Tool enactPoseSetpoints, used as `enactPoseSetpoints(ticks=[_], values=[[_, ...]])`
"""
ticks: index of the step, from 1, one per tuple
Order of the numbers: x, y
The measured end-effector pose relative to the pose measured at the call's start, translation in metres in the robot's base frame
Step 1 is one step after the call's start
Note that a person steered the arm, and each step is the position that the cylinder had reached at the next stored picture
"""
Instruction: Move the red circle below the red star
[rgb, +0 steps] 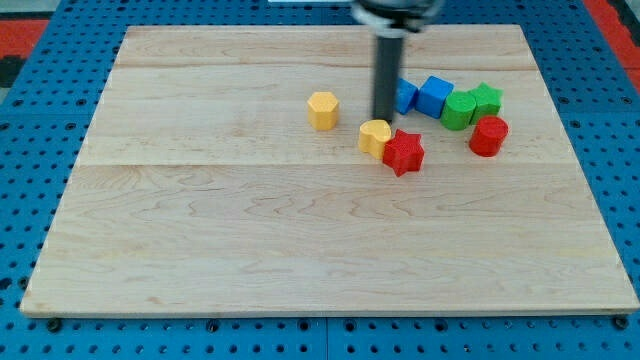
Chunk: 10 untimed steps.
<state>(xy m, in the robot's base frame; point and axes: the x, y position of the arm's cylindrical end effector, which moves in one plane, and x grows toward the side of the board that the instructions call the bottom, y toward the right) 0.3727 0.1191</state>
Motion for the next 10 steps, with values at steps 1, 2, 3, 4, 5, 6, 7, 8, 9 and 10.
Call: enactPoseSetpoints(ticks=[1, 2, 3, 4, 5, 6, 7, 8, 9, 10], values=[[0.044, 0.016], [0.068, -0.042], [0.068, -0.068], [0.048, -0.061], [0.046, -0.019], [0.109, -0.005], [0.131, 0.095], [0.073, 0.122], [0.029, 0.097], [0.042, 0.03]])
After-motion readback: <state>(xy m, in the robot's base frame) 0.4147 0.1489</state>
